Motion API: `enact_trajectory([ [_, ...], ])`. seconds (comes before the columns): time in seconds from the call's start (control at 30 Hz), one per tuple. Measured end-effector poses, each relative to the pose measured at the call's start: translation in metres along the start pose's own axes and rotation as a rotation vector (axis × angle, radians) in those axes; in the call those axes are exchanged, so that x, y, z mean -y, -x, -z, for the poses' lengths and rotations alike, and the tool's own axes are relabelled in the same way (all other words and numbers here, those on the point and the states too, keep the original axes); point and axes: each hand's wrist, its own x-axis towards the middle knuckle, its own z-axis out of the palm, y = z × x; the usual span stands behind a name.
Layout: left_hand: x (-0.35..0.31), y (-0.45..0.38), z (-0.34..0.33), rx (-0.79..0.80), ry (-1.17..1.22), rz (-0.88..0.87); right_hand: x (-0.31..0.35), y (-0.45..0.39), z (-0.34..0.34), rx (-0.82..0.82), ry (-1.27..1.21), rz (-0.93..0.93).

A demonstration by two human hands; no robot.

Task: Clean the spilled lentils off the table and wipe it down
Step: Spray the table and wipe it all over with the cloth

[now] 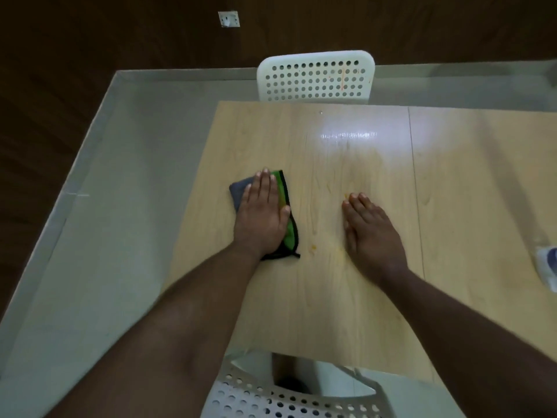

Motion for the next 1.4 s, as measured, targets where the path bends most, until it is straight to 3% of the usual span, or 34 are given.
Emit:
enact_trajectory([
  [0.13,-0.040,0.004,-0.004,-0.009,0.018,-0.086,0.003,-0.001,0.001,-0.039,0.025,0.016],
  [0.27,-0.059,0.073,-0.012,0.011,0.039,-0.263,0.004,0.005,0.001,-0.047,0.044,0.007],
  [0.43,-0.008,0.154,-0.014,0.035,0.036,-0.368,0.007,0.001,0.004,-0.031,0.034,-0.003],
  [0.57,0.026,0.125,-0.019,-0.016,0.004,-0.243,0.008,0.001,0.002,-0.028,0.056,0.003],
  [0.7,-0.002,0.092,-0.022,-0.043,-0.022,-0.025,0.006,-0.001,-0.002,-0.060,0.094,-0.001],
  [0.9,-0.041,0.151,-0.028,-0.032,0.019,-0.182,0.003,0.002,-0.003,-0.058,0.069,0.027],
  [1.07,-0.014,0.188,-0.023,-0.005,0.025,-0.290,0.005,0.003,-0.001,-0.061,0.049,0.020],
  [1.4,-0.019,0.045,-0.016,-0.050,0.011,-0.095,0.002,0.000,-0.005,-0.047,0.054,0.002],
])
